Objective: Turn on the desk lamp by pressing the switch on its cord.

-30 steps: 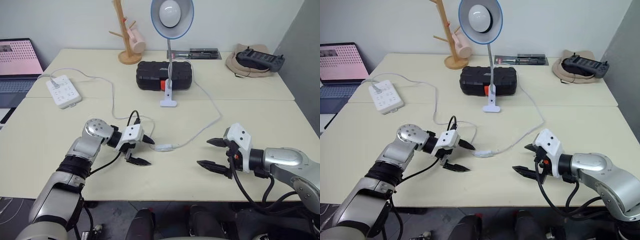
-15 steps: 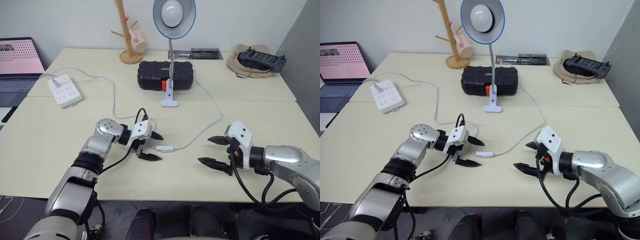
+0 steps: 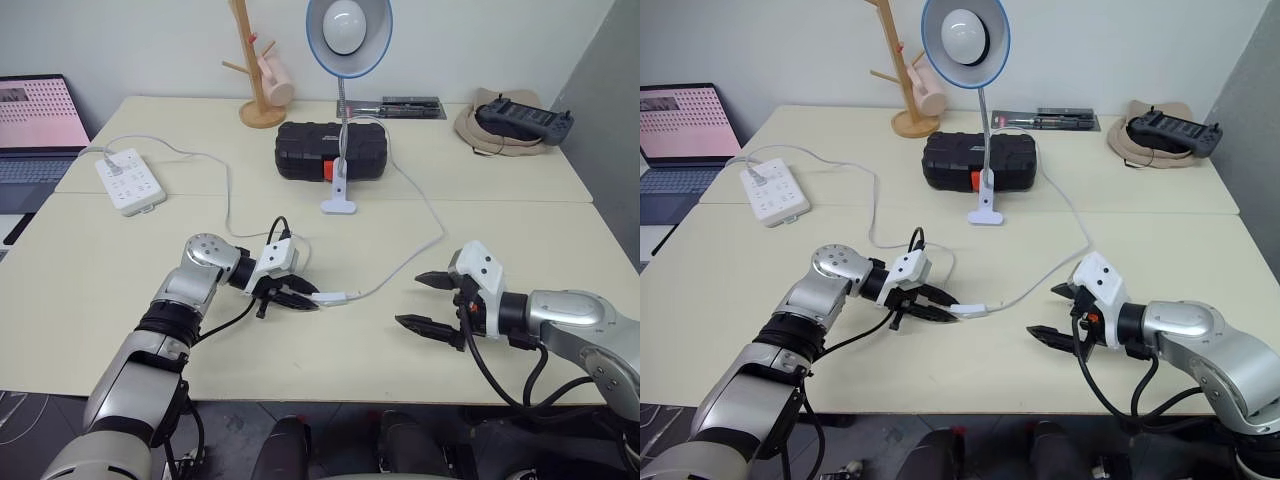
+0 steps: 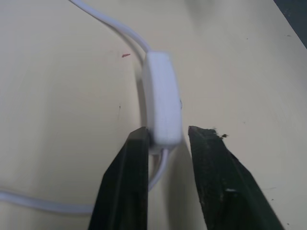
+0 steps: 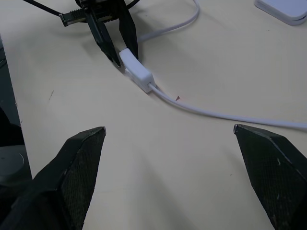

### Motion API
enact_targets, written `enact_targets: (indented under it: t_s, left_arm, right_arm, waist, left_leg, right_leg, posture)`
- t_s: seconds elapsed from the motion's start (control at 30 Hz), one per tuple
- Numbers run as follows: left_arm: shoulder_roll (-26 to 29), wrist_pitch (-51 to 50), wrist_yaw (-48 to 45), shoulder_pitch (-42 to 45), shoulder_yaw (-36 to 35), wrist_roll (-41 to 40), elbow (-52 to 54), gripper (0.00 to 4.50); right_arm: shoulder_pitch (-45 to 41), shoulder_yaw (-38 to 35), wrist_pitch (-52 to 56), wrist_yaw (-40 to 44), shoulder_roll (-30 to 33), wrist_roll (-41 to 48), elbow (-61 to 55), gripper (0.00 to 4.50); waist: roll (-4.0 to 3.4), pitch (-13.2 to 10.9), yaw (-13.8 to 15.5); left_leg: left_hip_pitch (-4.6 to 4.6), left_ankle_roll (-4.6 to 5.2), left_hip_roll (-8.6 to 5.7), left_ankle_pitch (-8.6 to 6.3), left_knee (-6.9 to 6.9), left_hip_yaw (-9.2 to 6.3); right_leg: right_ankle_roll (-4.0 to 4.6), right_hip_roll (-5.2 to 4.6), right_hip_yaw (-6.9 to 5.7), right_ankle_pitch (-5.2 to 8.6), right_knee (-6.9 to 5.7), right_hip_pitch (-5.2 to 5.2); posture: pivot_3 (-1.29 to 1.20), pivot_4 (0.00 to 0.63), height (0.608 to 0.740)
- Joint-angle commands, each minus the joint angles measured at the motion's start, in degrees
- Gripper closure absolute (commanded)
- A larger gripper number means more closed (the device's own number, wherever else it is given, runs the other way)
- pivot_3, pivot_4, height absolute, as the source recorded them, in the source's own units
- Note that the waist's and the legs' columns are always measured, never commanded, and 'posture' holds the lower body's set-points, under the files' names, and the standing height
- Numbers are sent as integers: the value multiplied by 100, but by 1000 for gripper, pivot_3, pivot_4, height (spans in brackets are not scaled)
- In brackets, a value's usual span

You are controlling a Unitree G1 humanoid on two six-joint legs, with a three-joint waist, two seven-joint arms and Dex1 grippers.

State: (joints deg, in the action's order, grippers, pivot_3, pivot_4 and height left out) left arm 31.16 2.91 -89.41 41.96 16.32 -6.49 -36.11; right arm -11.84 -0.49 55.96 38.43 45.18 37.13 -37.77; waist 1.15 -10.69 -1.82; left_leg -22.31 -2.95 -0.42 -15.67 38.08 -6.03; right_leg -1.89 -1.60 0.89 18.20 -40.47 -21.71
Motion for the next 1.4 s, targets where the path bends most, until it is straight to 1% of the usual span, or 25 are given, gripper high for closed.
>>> enact_targets:
  t_s: [0.03,0.13,0.17,0.23,0.27,0.3,0.37,0.43,0.53,0.63,0.67,0.77,0.87,0.97,1.13,1.4]
  left_arm:
    - [8,-81,-1,19,-133,-97,268,4147]
    - [58,-600,-7,47,-211,-233,443,4148]
    - [60,-1078,90,105,-281,-320,525,4148]
    - [35,-2596,347,331,-503,-669,737,4148]
    - [58,-3645,421,460,-687,-1039,915,4148]
    - [84,-4349,469,528,-813,-1301,1070,4148]
    - [233,-5904,535,433,-1091,-1984,1630,4148]
    - [315,-6970,747,182,-1313,-2479,2206,4148]
    - [152,-8005,1322,-90,-1797,-3013,2752,4148]
    - [-222,-8798,1889,-293,-2393,-3440,3141,4148]
    - [-350,-8963,2069,-330,-2564,-3550,3228,4148]
    - [-789,-9437,2619,-342,-3157,-3800,3365,4148]
    - [-1036,-9541,3033,-513,-3378,-4106,3608,4148]
    - [-1217,-9541,3425,-664,-3525,-4397,3780,4148]
    - [-1364,-9541,3899,-760,-3639,-4828,3869,4148]
    - [-1457,-9541,4485,-879,-3741,-5456,3901,4148]
  right_arm:
    - [-69,-51,-31,-15,7,50,-91,0]
    - [-14,-103,2,-27,5,93,-116,0]
    - [14,-125,21,-46,-10,117,-128,0]
    - [98,-225,95,-116,-86,219,-156,0]
    - [190,-437,239,-237,-264,473,-158,0]
    - [257,-591,345,-331,-394,662,-167,0]
    - [431,-1220,739,-855,-988,1608,-10,0]
    - [625,-1663,958,-1444,-1500,2703,192,0]
    - [818,-1836,958,-2208,-1844,3917,338,0]
    - [968,-1653,435,-3190,-2160,5492,631,0]
    - [975,-1587,286,-3431,-2217,5885,729,0]
    - [935,-1348,89,-3818,-2162,6392,872,0]
    - [743,-1014,-233,-4213,-2196,6913,905,0]
    - [533,-732,-483,-4479,-2194,7181,940,0]
    - [79,-308,-680,-4596,-2236,7234,1096,0]
    - [-224,-32,-740,-4466,-2187,7049,1303,0]
  waist:
    - [0,0,0]
    - [0,0,-1]
    - [0,0,-1]
    - [0,0,-3]
    - [1,-1,-5]
    - [5,-3,-7]
    - [7,-4,-19]
    - [1,-3,-30]
    - [-6,-7,-54]
    - [-6,-7,-51]
    - [-6,-7,-48]
    - [-5,-7,-48]
    - [-5,-7,-50]
    - [-5,-7,-81]
    - [-5,-7,-68]
    - [-5,-7,-38]
  left_leg:
    - [0,0,0,0,0,0]
    - [-2,0,0,0,0,0]
    - [-3,0,0,0,0,-1]
    - [-3,0,0,0,0,-1]
    - [-5,0,0,0,0,-3]
    - [-8,0,0,0,1,-5]
    - [-16,0,2,0,4,-10]
    - [-18,0,12,0,0,-23]
    - [-6,0,27,0,-10,-21]
    - [-5,-1,26,1,-6,-22]
    - [-5,-1,26,1,-4,-24]
    - [0,0,23,1,-7,-25]
    - [5,0,19,1,-10,-13]
    - [6,-1,23,2,-13,-8]
    - [6,-2,23,2,-12,-8]
    - [0,-3,21,2,-13,-7]
  right_leg:
    - [0,0,0,0,0,0]
    - [0,0,-1,0,0,0]
    - [0,0,-2,0,1,0]
    - [0,0,-2,0,1,0]
    - [0,1,-4,0,0,0]
    - [0,2,-8,0,1,-1]
    - [0,9,-13,0,1,-2]
    - [0,9,-9,0,3,-5]
    - [2,-5,5,1,3,-4]
    - [1,-10,8,1,-2,-4]
    - [1,-10,9,1,-4,-4]
    - [1,-10,10,0,-5,0]
    - [0,-10,9,1,-2,0]
    - [0,-10,14,1,2,-2]
    - [-1,-8,13,0,5,-1]
    - [-2,-8,13,0,16,-1]
  posture:
    - [0,150,740]
    - [0,150,740]
    - [0,150,740]
    - [0,150,740]
    - [0,150,740]
    - [0,150,740]
    - [0,150,740]
    - [0,150,740]
    - [0,150,740]
    - [0,150,740]
    - [0,150,740]
    - [0,150,740]
    - [0,150,740]
    - [0,150,740]
    - [0,150,740]
    - [0,150,740]
